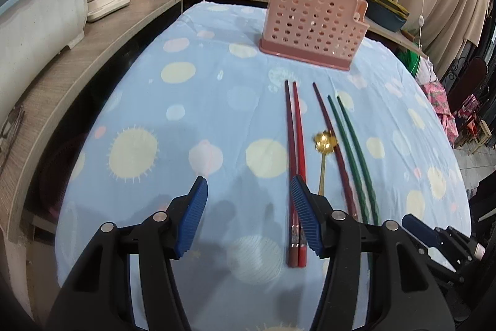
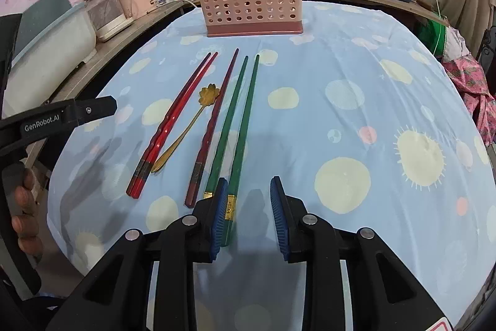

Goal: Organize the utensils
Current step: 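Close the right gripper on a green chopstick while the left grasps a red chopstick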

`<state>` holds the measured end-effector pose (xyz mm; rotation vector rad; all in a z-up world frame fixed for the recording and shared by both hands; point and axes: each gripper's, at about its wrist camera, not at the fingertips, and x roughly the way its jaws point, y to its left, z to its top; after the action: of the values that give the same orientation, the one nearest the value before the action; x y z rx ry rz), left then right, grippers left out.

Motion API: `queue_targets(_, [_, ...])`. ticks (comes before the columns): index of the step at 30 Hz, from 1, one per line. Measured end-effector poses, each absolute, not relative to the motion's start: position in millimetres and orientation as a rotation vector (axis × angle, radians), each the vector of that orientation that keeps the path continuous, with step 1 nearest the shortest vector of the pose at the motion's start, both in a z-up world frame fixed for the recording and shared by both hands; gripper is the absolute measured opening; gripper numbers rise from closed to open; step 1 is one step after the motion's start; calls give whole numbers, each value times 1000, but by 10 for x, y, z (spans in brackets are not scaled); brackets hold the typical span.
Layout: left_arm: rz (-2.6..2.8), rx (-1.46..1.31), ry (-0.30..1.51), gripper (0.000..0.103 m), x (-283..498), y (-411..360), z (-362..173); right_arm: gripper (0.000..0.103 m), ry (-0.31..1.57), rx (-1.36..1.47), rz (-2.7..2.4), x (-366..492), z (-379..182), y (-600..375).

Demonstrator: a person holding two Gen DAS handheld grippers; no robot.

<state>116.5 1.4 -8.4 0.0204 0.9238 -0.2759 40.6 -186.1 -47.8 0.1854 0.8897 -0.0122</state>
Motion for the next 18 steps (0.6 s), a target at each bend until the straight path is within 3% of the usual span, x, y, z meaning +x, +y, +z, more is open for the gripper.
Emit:
queue_targets(6, [-281,33,952,53,1103,22,-221,24,906,178,-4,393,-545,-1812])
queue_targets(18, [-335,74,979,53,993,-111,-335,9,930,181,-17,434,-640,-1824])
